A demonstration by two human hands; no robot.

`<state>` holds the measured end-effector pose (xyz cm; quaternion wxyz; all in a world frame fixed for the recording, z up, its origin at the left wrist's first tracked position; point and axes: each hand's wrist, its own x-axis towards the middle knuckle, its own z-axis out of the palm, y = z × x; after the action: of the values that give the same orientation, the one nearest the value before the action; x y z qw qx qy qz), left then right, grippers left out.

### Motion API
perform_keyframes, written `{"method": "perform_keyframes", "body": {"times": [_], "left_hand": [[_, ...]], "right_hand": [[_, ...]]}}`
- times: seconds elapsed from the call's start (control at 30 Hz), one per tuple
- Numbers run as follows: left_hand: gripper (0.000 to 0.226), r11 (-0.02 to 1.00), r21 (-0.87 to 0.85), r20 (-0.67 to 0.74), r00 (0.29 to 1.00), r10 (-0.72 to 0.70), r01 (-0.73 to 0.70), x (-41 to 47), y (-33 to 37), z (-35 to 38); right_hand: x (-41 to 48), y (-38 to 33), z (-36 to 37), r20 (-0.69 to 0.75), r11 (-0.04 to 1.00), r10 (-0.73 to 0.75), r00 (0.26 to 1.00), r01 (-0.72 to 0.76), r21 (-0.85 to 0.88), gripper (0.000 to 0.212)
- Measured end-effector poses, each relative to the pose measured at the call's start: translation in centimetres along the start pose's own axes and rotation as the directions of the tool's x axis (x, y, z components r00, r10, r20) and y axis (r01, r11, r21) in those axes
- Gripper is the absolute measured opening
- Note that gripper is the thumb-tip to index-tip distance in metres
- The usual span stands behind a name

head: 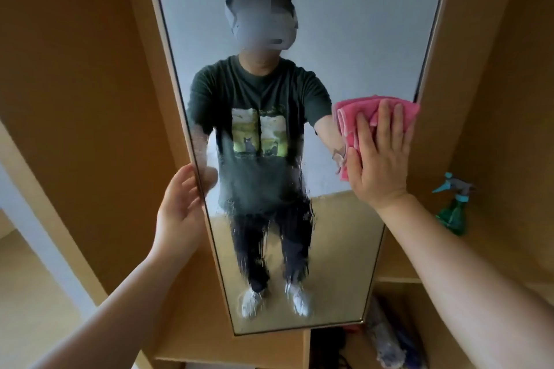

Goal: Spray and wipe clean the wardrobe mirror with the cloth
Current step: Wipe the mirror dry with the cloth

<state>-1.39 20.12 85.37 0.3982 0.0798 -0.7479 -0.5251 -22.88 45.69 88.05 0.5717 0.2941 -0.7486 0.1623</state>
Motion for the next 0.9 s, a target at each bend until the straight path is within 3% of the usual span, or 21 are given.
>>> {"method": "perform_keyframes", "body": {"times": [0.1,0.23,0.5,0.67,0.77,0.9], "left_hand": [[0.053,1.0,-0.021,-0.025,1.0,-0.004,0.003,0.4,-1.6,0.4],[0.073,0.998,-0.052,-0.103,0.994,0.021,-0.027,0.2,-2.2,2.0],[0.054,0.979,-0.028,-0.008,0.979,0.202,-0.202,-1.4,-5.4,2.5],[0.068,0.978,0.004,-0.099,0.973,0.209,-0.21,-1.6,-7.0,3.1],[0.08,0.973,-0.063,-0.11,0.97,0.215,-0.222,-2.2,-8.0,4.1],[0.064,0.974,-0.075,-0.229,0.955,0.191,-0.213,-2.0,-9.1,4.5]], "right_hand": [[-0.1,-0.2,0.5,-0.064,1.0,-0.001,0.998,0.001,0.009,0.053],[-0.2,0.3,0.8,-0.11,1.0,-0.029,0.993,0.03,0.004,0.055],[-0.4,0.6,1.4,-0.121,0.997,-0.021,0.992,0.012,-0.07,0.058],[-1.0,-0.1,0.5,-0.107,0.998,-0.007,0.994,0.001,-0.058,0.06],[-2.0,-0.2,0.3,-0.078,0.998,-0.015,0.997,0.01,-0.065,0.061],[-4.6,0.1,1.2,-0.044,0.996,-0.043,0.998,0.039,-0.081,0.062]]}}
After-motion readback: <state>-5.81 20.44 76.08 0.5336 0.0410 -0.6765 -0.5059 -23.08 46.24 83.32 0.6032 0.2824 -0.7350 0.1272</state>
